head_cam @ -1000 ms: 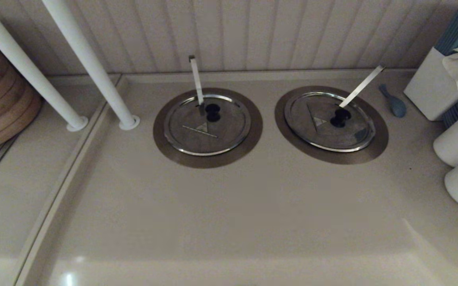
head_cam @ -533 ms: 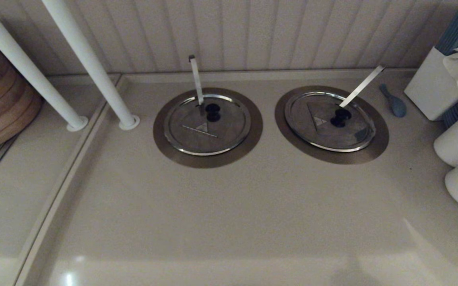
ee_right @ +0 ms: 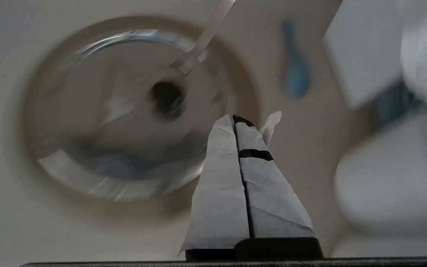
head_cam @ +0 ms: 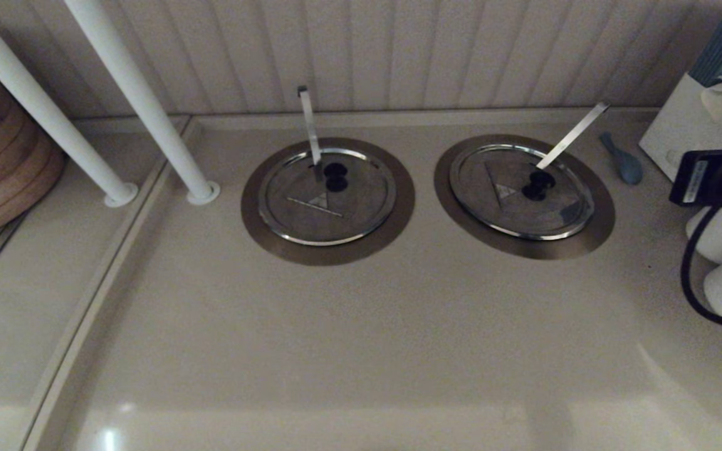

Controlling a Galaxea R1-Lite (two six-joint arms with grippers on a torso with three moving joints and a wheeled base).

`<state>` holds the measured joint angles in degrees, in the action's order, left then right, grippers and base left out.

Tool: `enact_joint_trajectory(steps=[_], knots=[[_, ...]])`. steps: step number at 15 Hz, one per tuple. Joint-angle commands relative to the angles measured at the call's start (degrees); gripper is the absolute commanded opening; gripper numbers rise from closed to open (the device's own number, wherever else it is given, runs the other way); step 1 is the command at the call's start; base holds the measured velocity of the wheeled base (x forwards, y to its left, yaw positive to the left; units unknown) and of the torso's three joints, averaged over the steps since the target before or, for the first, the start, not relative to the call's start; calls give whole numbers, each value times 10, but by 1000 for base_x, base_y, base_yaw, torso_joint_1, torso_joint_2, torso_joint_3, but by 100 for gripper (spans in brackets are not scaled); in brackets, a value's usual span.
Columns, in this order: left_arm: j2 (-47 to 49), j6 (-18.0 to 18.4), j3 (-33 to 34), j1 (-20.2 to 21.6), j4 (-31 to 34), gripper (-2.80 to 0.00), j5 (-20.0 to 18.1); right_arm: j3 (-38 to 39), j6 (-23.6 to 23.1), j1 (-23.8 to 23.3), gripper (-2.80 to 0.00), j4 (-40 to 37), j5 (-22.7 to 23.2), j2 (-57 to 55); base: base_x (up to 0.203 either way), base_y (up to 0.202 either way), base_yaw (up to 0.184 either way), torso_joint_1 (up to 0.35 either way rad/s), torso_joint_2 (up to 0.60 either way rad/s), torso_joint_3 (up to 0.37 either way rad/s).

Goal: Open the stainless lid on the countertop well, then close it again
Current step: Open the lid

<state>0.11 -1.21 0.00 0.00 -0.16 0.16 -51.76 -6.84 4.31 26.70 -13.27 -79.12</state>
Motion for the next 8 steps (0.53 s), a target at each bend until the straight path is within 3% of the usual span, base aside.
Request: enact_joint_trajectory(steps=[1, 3, 5, 8], knots=[[0, 0, 0, 0, 0, -280, 0, -8, -15, 0, -280, 37, -21, -94, 0, 0, 0, 0, 0, 0], [0, 0, 0, 0, 0, -280, 0, 5, -1, 2, -280, 40, -23, -109, 0, 0, 0, 0, 0, 0], [0, 0, 0, 0, 0, -280, 0, 27, -2, 49, -280, 56, -30, -112, 0, 0, 0, 0, 0, 0], [0, 0, 0, 0, 0, -280, 0, 49, -7, 106, -280, 119, -90, -119, 0, 0, 0, 0, 0, 0]])
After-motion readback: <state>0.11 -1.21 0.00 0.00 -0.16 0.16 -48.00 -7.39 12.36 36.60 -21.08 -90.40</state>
